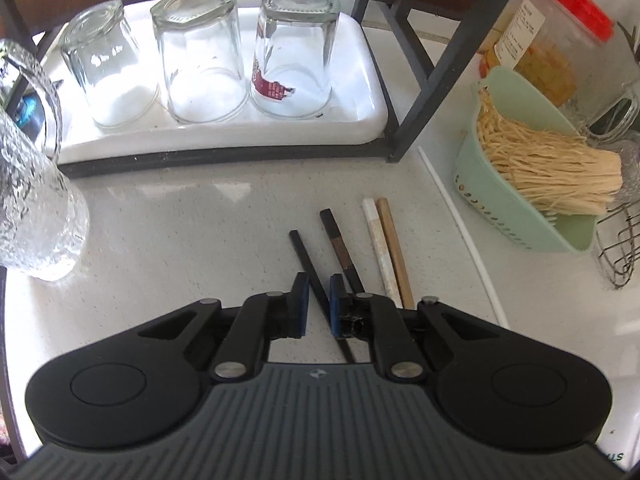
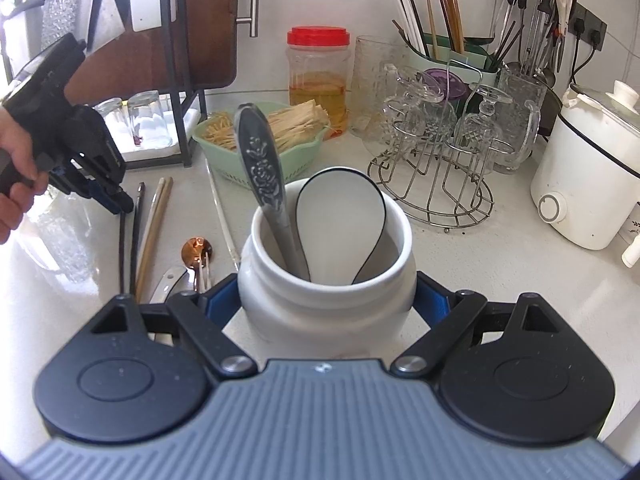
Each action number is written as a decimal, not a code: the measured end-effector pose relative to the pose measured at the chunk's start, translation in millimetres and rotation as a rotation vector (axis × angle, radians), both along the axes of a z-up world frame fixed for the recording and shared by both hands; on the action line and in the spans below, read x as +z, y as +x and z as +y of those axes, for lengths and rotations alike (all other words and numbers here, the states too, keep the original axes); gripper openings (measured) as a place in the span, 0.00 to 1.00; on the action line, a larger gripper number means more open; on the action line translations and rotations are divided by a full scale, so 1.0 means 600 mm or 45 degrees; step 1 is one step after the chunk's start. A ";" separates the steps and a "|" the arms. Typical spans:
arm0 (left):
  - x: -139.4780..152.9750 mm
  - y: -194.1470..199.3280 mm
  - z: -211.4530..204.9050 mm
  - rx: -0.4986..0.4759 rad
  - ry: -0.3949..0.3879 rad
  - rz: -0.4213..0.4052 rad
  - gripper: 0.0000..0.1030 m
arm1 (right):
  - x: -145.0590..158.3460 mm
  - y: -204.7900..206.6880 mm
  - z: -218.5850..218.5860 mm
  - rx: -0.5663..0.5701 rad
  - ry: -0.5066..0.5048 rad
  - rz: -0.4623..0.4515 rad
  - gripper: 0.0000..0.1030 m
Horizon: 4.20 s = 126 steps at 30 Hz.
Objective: Organize utensils
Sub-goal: 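Close the left gripper on one black chopstick, then lift the black chopstick with the left gripper toward the held mug, then lower the chopstick into the mug and open the left gripper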
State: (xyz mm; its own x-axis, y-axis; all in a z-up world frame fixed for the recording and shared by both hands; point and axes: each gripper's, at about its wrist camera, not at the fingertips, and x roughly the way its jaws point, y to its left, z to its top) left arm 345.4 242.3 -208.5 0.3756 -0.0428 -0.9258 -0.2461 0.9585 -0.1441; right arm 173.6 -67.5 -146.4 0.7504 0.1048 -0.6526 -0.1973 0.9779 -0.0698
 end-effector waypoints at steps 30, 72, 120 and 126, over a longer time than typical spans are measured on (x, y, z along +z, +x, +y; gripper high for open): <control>0.127 -0.111 -0.065 -0.128 -0.120 -0.247 0.05 | -0.001 -0.003 -0.006 0.063 0.003 -0.019 0.88; 0.421 -0.110 -0.276 -0.476 -0.241 -0.801 0.05 | -0.004 -0.002 -0.016 0.196 0.019 -0.036 0.88; 0.301 -0.198 -0.405 -0.856 -0.137 -0.652 0.05 | -0.007 -0.006 -0.022 0.255 0.034 -0.071 0.88; 0.301 -0.200 -0.404 -0.844 -0.105 -0.642 0.05 | -0.008 -0.007 -0.023 0.264 0.036 -0.076 0.88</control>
State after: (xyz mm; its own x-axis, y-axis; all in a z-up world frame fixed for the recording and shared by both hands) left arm 225.5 -0.3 -28.1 0.6169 -0.4612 -0.6377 0.4777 0.8634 -0.1623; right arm 169.4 -81.5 -151.4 0.7483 0.2786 -0.6020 -0.3909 0.9184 -0.0608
